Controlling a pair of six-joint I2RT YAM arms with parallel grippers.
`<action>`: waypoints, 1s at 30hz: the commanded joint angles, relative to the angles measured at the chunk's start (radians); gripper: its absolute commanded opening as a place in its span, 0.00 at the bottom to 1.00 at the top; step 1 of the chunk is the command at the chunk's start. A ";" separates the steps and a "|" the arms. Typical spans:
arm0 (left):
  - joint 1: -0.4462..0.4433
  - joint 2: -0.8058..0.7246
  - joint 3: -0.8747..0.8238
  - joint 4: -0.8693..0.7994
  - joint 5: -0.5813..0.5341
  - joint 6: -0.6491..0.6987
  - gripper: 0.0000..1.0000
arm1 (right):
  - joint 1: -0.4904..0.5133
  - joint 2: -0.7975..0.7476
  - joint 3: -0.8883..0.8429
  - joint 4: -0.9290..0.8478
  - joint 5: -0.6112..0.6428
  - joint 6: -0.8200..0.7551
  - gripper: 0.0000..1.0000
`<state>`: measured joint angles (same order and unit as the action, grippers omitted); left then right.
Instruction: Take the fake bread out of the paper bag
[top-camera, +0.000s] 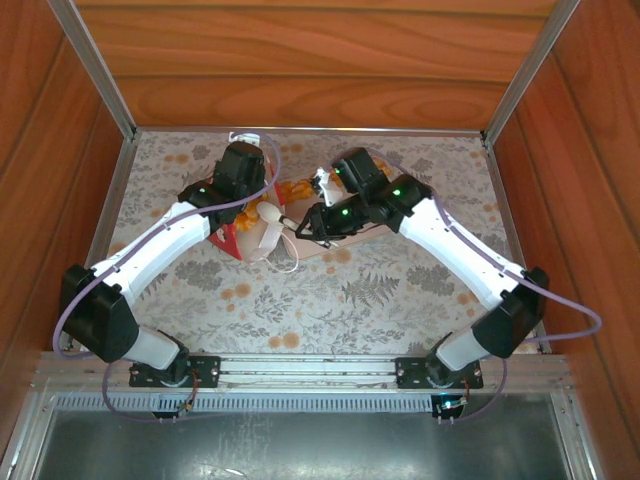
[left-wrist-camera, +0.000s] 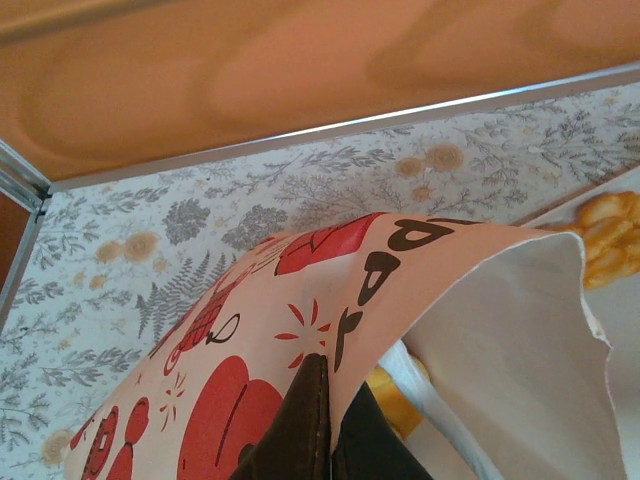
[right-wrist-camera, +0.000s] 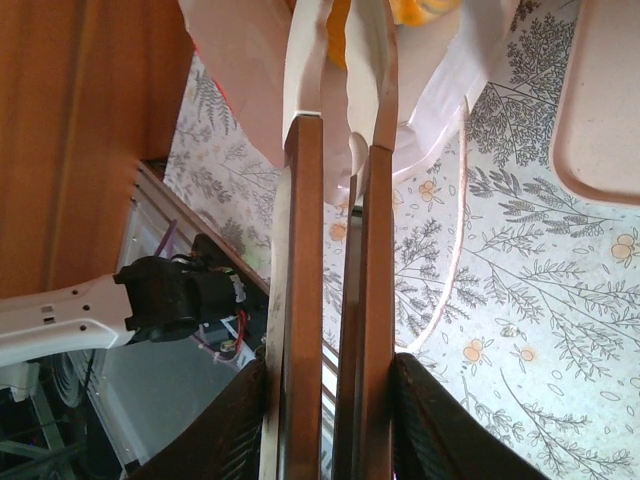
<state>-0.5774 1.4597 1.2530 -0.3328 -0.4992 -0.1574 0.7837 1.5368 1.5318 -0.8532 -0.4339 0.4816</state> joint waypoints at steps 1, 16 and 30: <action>-0.001 -0.006 0.038 -0.041 -0.003 0.028 0.00 | 0.030 0.058 0.078 -0.036 0.040 -0.026 0.33; 0.001 0.011 0.066 -0.083 0.028 0.035 0.00 | 0.055 0.297 0.238 -0.072 0.227 -0.001 0.42; 0.003 0.014 0.074 -0.085 0.023 0.030 0.00 | 0.074 0.315 0.242 -0.078 0.209 -0.058 0.45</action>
<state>-0.5770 1.4700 1.2858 -0.4133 -0.4664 -0.1272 0.8448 1.8412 1.7462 -0.9199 -0.2268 0.4587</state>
